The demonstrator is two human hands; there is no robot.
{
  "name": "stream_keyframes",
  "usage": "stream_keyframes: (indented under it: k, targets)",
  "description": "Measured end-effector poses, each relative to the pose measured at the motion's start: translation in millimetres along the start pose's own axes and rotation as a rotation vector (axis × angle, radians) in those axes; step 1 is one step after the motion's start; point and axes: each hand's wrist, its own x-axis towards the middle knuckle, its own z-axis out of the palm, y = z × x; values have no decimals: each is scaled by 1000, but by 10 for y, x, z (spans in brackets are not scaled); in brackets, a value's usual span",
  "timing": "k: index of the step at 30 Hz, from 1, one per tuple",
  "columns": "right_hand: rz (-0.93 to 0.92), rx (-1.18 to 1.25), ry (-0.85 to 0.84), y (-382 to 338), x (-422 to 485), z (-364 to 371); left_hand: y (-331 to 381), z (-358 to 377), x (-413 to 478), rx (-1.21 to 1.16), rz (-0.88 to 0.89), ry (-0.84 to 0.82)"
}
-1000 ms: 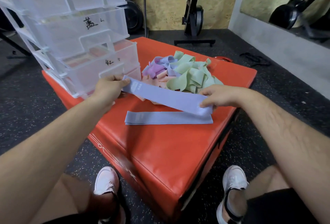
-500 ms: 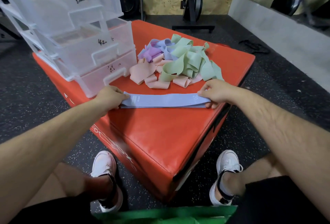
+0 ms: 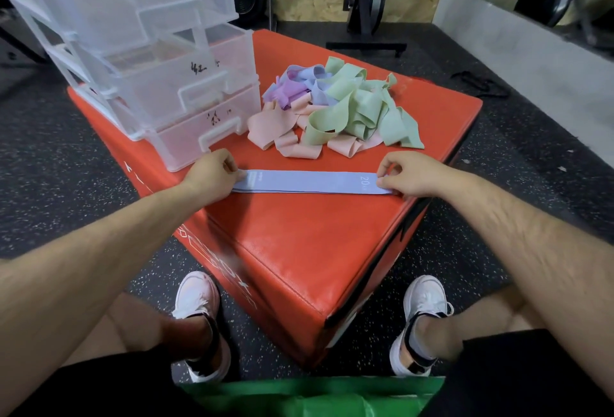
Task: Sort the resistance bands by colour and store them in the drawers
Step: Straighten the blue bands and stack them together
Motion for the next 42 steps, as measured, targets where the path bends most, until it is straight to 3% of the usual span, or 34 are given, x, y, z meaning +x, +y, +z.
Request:
stream_keyframes:
  k: [7,17,23,29,33,38,42]
  targets:
    - [-74,-209,71,-107,51,-95,106,-82,68,139,68,13]
    - [-315,-155,290,-923,680,-258,1030,16,681,42,357,75]
    - [-220,-275,351,-1087,1320,-189,1433,284,1247,19,322,-11]
    - [-107,-418,225,-1082,1565,-165,1503,340,1515,16,227,-45]
    - [-59,-160,253,-1087,1622,-291,1499,341,1574,-60,213,-37]
    - [-180,547,399,-1193,1477,-627,1567,176,1480,-280,281,43]
    - [-289,769,469,-1262,1321,-847,1713,-81,1308,-503,357,122]
